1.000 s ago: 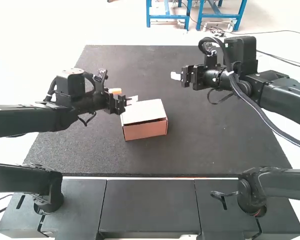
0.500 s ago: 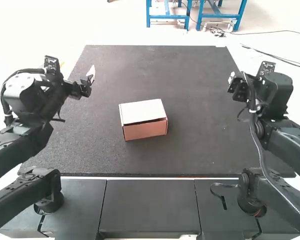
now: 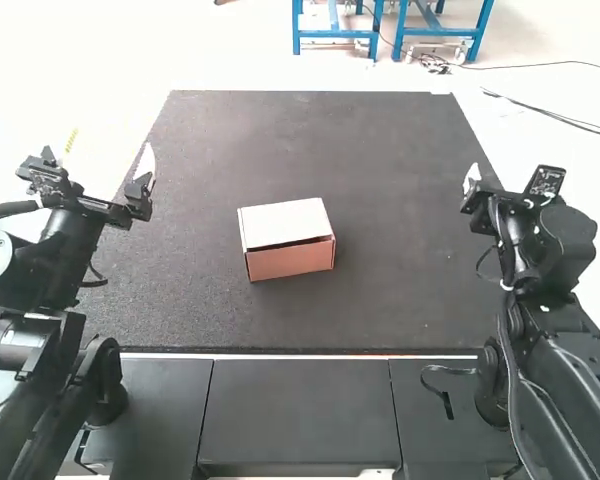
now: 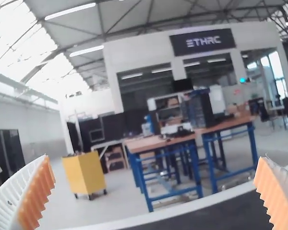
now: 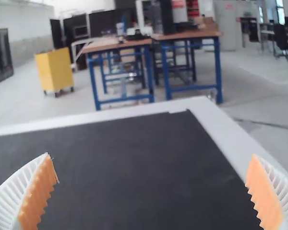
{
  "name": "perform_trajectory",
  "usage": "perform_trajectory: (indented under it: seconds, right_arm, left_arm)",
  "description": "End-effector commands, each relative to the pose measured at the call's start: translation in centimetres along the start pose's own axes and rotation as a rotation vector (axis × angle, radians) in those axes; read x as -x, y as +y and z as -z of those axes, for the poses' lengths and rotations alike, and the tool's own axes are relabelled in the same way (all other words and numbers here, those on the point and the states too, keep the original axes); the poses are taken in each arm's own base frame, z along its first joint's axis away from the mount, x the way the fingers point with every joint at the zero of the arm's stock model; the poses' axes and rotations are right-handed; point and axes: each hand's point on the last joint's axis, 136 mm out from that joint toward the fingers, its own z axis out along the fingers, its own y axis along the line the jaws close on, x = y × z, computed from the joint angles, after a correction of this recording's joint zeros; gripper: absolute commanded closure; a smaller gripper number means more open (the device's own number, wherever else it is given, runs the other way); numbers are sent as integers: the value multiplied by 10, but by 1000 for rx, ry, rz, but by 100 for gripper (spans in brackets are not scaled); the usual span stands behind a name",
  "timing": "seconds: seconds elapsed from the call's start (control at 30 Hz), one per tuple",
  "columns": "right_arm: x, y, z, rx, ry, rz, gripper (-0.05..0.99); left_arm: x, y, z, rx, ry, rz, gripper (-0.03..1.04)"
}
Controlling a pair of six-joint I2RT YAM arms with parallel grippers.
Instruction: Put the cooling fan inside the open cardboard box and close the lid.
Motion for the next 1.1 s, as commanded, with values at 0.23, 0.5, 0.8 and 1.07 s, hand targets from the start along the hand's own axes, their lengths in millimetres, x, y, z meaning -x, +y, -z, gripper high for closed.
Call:
perform_trajectory:
  seconds: [0.23,0.5,0.8,1.07]
  right_arm:
    - [8,4,24,43,-162,2,2]
    - [27,8,28,66,-257,-2,2]
    - [-4,-18,26,-64,-216,-73,2]
    - [-51,-21,20,-85,-21,11,2]
  left_arm:
    - [0,-22,3,-127,-26,-121,4]
    - [-39,-9,6,-25,29,-594,4]
    - [-38,-46,10,-219,-31,-339,4]
    - [-87,-1,12,45,231,-74,4]
